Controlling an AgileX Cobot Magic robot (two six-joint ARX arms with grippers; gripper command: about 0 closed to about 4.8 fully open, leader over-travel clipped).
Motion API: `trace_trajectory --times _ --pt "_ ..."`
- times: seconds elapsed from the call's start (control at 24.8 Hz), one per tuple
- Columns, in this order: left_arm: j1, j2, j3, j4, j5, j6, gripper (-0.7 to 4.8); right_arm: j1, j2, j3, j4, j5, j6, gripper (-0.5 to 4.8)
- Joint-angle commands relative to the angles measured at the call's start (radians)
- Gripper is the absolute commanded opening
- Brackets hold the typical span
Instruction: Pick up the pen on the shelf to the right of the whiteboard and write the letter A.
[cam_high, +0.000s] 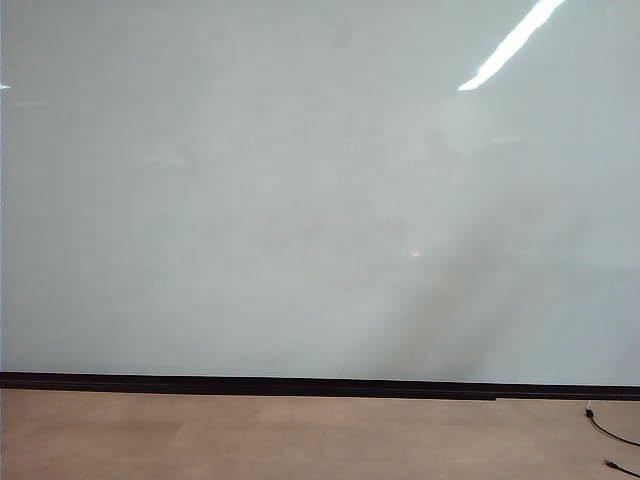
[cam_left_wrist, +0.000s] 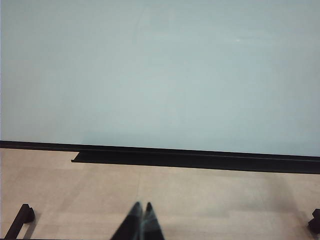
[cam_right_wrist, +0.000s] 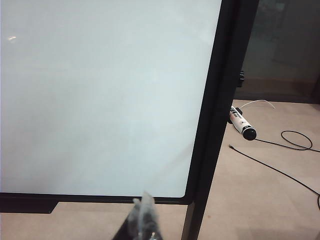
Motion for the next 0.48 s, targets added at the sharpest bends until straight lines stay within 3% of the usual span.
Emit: trace_trajectory --times 0.04,0.2,0.32,0.48 --pt "-0.001 0.0 0.003 0.005 0.001 0.005 -0.05 0.0 0.0 0.005 0.033 0.0 0.004 -0.09" --pt "-0.001 0.0 0.003 0.005 0.001 0.005 -0.04 0.0 0.0 0.005 0.101 0.019 0.005 -0.09" --pt "-0.001 0.0 0.003 0.005 0.001 0.005 -0.05 -0.001 0.0 0.005 0.166 0.22 0.005 -0.09" --pt "-0.001 0.0 0.003 0.005 0.001 0.005 -0.04 -0.001 0.0 0.005 0.166 0.385 0.004 -0.08"
